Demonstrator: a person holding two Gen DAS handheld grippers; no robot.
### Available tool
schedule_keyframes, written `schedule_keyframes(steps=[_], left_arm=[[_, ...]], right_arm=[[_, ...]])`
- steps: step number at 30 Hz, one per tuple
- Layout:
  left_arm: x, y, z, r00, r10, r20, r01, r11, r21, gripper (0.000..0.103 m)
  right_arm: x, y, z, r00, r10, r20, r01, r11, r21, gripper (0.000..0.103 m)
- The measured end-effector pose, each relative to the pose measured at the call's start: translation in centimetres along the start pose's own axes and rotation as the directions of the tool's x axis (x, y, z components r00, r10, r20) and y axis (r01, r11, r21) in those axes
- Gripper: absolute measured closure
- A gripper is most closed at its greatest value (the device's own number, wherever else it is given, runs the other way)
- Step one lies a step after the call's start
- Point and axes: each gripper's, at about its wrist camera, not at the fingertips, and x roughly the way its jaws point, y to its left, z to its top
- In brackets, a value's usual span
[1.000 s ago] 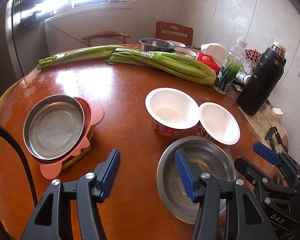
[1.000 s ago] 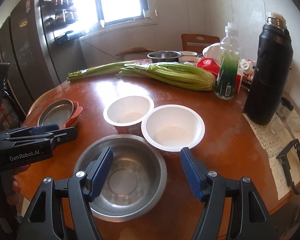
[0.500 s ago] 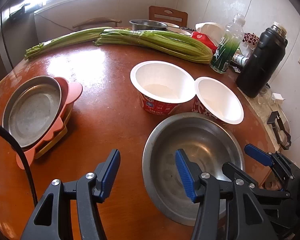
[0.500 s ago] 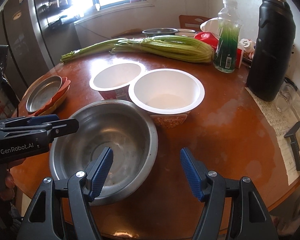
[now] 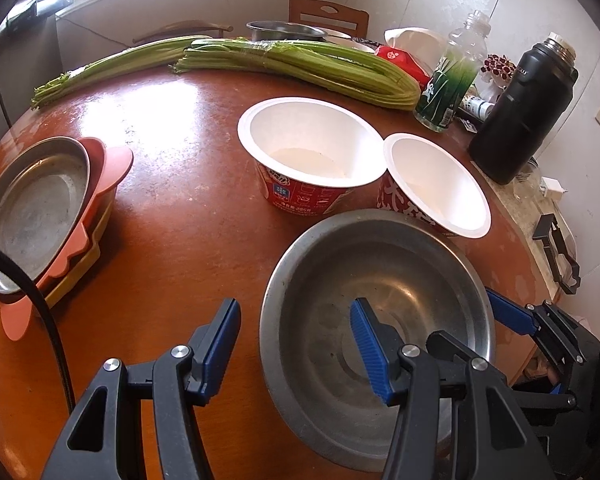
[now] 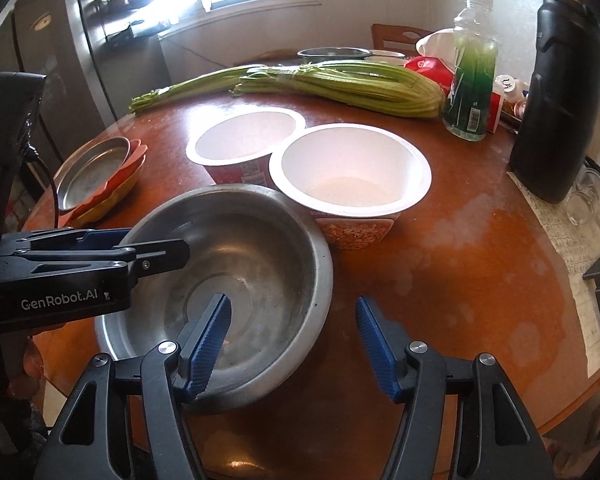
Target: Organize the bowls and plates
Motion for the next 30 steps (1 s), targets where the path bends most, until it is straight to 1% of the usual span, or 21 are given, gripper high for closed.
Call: schedule_keyframes(steps=[6, 9, 13, 16, 20, 24, 30], left_arm=[[0.5, 0.0, -0.1, 1.0, -0.024, -0.014, 0.024, 1.0, -0.001, 0.046], [0.4, 0.3, -0.3, 0.998, -0.063, -0.011, 0.062, 0.998, -0.007, 0.047], [0.4, -0.1, -0.5, 0.998, -0.067, -0.01, 0.068, 0.998, 0.012, 0.05], [0.4, -0.2, -0.4, 0.999, -0.051, -0.01, 0.051, 0.999, 0.019, 0.05], [-0.2, -0.2, -0.4, 0.999, -0.053, 0.001, 0.053, 0.998, 0.023, 0.05], [-1.3, 0.4, -0.6, 0.999, -0.032, 0.022, 0.032, 0.999, 0.022, 0.05], [-2.7, 1.9, -1.4, 0.999, -0.01, 0.039, 0.01, 1.0, 0.004, 0.05]], right_arm=[[0.2, 0.7, 0.0, 1.0, 0.012, 0.0, -0.012, 1.0, -0.027, 0.04], [0.1, 1.2, 0.0, 1.0, 0.023, 0.007, -0.023, 0.999, -0.044, 0.04], [0.0, 1.4, 0.1, 1.0, 0.024, 0.01, -0.023, 0.999, -0.048, 0.04], [0.1, 1.3, 0.2, 0.999, 0.041, -0.009, -0.041, 0.999, -0.033, 0.04], [-0.2, 1.7, 0.3, 0.999, 0.036, 0.001, -0.036, 0.998, -0.047, 0.04], [-0.7, 2.6, 0.6, 0.998, 0.057, 0.013, -0.056, 0.996, -0.065, 0.04], [-0.3, 4.1, 1.0, 0.996, 0.094, 0.004, -0.094, 0.992, -0.086, 0.04]])
